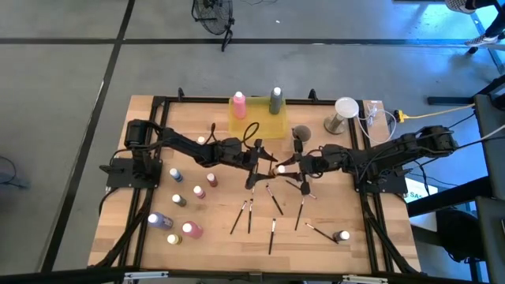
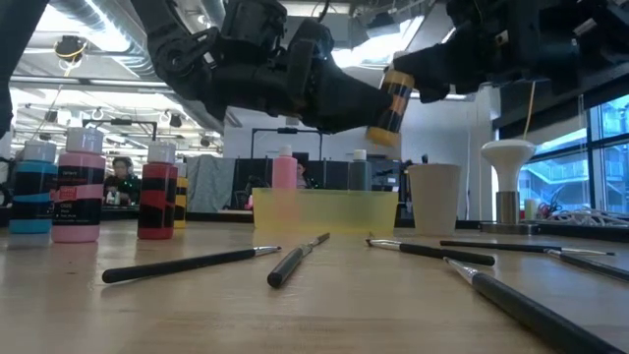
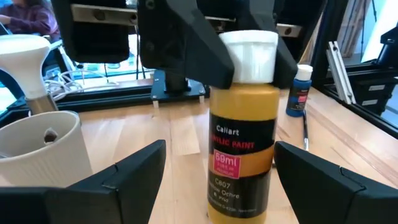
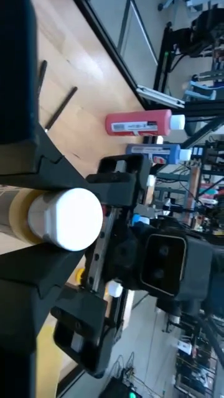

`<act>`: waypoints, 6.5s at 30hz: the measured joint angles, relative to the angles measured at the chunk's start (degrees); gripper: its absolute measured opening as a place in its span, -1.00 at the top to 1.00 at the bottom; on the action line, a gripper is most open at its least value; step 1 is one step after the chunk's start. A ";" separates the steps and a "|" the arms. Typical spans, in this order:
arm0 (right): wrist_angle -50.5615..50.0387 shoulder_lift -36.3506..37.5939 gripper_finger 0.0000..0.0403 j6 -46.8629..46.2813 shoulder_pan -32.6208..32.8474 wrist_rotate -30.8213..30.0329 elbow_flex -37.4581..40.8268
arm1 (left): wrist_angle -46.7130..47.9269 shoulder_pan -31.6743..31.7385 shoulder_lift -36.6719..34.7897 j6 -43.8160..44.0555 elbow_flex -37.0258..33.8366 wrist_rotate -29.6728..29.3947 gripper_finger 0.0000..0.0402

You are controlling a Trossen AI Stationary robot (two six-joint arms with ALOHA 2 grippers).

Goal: Pick & Place Paint Supplies
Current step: Put the small yellow paint bottle into the yellow bin

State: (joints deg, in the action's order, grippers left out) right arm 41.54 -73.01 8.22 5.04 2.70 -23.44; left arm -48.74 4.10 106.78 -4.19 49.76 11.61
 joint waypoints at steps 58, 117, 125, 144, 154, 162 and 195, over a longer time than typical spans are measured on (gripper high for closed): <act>-0.57 -0.04 0.42 0.89 -0.13 -1.20 -1.62 | -3.79 -0.26 0.04 -0.09 0.00 -0.09 -0.10; -1.97 4.94 0.11 3.20 8.94 -16.17 -1.62 | -21.91 21.32 0.04 9.07 -12.94 -10.34 0.27; -2.19 4.94 0.11 3.34 8.94 -16.17 -1.62 | -23.98 23.90 0.04 7.99 -16.06 -10.20 0.28; -2.38 4.94 0.11 3.32 8.93 -16.04 -1.62 | -23.48 32.65 0.04 4.83 -16.06 6.22 0.28; -2.37 4.94 0.11 3.83 8.89 -16.04 -1.62 | -18.63 40.04 0.04 3.59 -16.06 23.48 0.28; -2.36 4.94 0.11 4.29 8.74 -16.06 -1.62 | -17.97 40.65 0.28 2.78 -16.06 24.57 0.28; -3.85 4.94 0.11 4.73 6.97 -16.20 -1.60 | -41.27 41.40 17.64 9.06 -15.91 26.98 0.28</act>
State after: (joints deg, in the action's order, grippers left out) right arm 37.69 -68.07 12.95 12.01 -13.50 -25.04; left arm -90.01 45.50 124.42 4.88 33.85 38.59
